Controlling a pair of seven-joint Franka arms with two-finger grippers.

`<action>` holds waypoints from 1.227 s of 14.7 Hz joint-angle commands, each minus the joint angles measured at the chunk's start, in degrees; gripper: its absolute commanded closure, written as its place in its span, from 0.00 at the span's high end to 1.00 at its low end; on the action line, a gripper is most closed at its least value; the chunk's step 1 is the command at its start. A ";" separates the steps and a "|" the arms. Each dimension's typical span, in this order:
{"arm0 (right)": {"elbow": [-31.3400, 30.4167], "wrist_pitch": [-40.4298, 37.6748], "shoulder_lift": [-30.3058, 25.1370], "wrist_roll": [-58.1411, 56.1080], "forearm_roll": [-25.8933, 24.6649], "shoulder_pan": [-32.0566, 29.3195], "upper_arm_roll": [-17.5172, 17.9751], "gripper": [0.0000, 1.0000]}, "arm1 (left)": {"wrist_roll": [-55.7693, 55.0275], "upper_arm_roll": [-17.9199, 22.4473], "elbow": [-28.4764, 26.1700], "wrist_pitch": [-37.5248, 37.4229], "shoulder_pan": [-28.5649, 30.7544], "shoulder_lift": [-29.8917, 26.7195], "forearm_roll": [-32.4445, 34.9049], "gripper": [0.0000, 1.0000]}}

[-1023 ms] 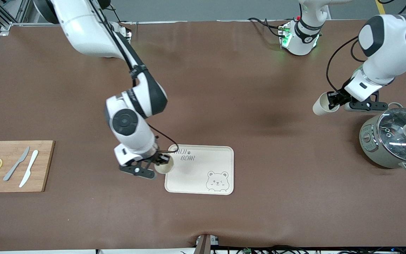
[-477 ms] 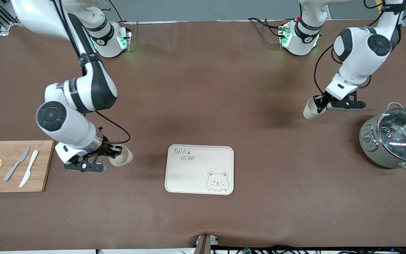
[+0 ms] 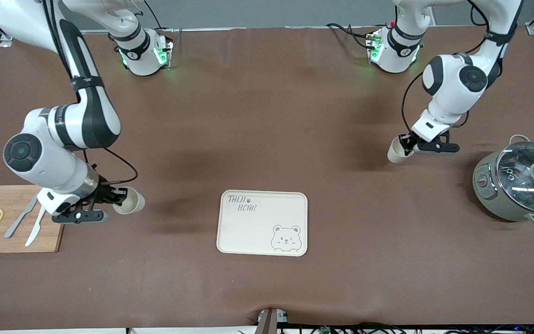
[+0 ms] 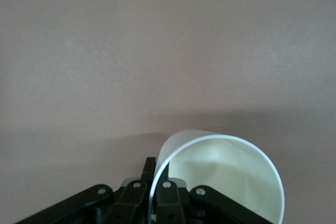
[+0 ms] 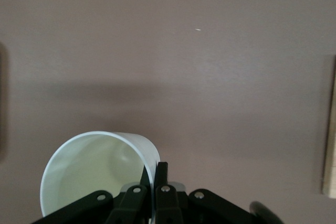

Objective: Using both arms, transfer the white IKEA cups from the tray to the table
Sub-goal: 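Lower the cup with the right gripper beside the cutting board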

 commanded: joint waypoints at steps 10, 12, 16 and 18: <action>-9.98 19.63 3.13 -17.31 7.66 -6.96 1.04 0.00 | 1.87 -0.33 0.44 2.11 0.37 3.80 -1.33 0.00; -9.99 21.74 4.97 -18.72 8.27 -7.49 1.04 0.00 | 2.57 -0.33 0.35 3.69 0.46 4.85 -1.33 0.00; -10.07 24.03 6.91 -19.86 9.68 -7.40 1.13 0.00 | 3.01 -0.24 0.35 5.54 0.54 6.17 -1.33 0.00; -10.07 26.66 8.40 -19.95 9.68 -7.31 1.13 0.00 | 3.18 -0.24 0.44 5.54 0.54 6.17 -1.24 0.00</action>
